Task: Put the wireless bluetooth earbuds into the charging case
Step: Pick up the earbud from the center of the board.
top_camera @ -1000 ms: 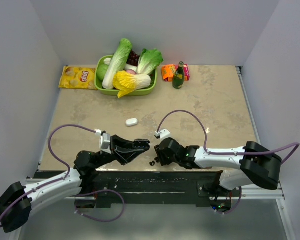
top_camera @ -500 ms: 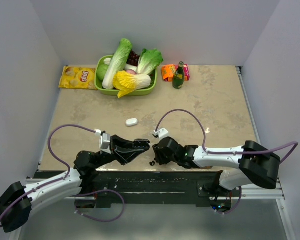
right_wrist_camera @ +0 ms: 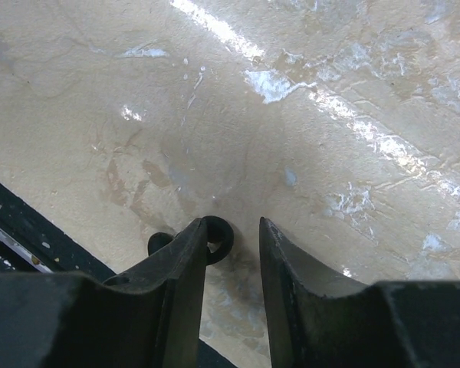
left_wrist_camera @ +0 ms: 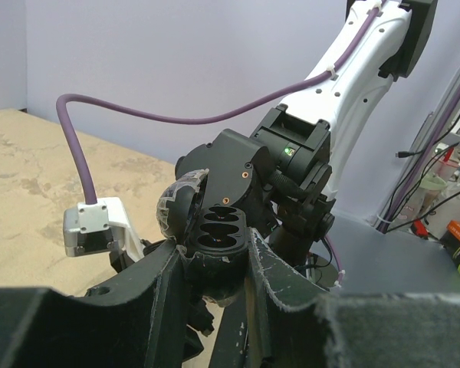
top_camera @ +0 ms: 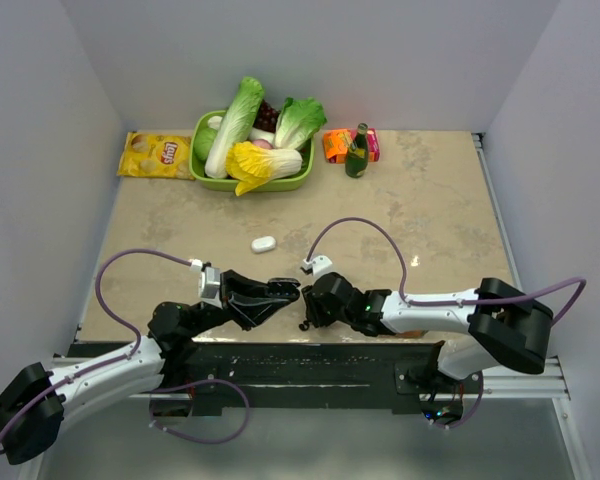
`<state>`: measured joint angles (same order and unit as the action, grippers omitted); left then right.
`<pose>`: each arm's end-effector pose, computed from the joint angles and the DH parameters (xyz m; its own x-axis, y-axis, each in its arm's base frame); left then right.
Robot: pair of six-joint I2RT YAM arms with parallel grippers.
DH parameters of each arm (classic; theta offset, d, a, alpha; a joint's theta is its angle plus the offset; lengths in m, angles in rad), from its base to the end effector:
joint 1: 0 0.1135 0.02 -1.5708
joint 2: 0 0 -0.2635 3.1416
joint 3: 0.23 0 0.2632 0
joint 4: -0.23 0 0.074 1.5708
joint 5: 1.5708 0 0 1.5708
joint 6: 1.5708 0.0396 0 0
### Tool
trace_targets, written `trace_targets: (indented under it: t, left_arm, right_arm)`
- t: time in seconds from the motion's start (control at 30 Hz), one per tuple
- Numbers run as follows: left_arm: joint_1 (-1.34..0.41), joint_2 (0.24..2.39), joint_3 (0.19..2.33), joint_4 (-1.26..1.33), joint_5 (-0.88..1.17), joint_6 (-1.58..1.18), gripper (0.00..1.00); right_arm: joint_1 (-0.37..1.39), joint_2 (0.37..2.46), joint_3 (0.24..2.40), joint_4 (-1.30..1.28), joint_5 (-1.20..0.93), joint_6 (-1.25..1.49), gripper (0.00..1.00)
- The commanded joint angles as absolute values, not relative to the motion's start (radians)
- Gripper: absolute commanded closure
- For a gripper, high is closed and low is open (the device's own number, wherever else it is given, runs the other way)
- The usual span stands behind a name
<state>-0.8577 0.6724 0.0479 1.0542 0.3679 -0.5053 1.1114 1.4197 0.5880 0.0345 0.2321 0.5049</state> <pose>0.0924 -0.1286 0.2227 -0.2067 -0.4515 -0.8680 0.9366 0.1652 -0.3089 0.1305 0.2433 0.1445 -0.6651 -0.2828 -0.6911 -0.5476 0.8139 0.1940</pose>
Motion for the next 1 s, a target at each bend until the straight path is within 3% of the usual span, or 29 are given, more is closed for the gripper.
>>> trace_targets:
  t: [0.0,0.2,0.57,0.83,0.97]
  left_arm:
    - [-0.853,0.67,-0.126,1.127,0.379,-0.511,1.0]
    - [-0.853,0.672,-0.126,1.131,0.382,-0.512,1.0]
    - [-0.853,0.667,-0.129,1.131,0.387,-0.515,1.0]
    - [-0.854,0.664,-0.129,1.129,0.387,-0.517,1.0]
    - [-0.853,0.667,-0.126,1.131,0.388,-0.517,1.0]
  right_arm:
    - [1.109,1.43,0.592,0.025,0.23,0.495,0.66]
    - [1.108,1.431,0.577,0.038,0.21,0.503,0.74]
    - [1.109,1.448,0.561,0.048,0.189,0.523,0.6]
    - [1.109,1.433,0.543,0.054,0.17,0.531,0.84]
    - [1.109,1.431,0.541,0.054,0.164,0.535,0.85]
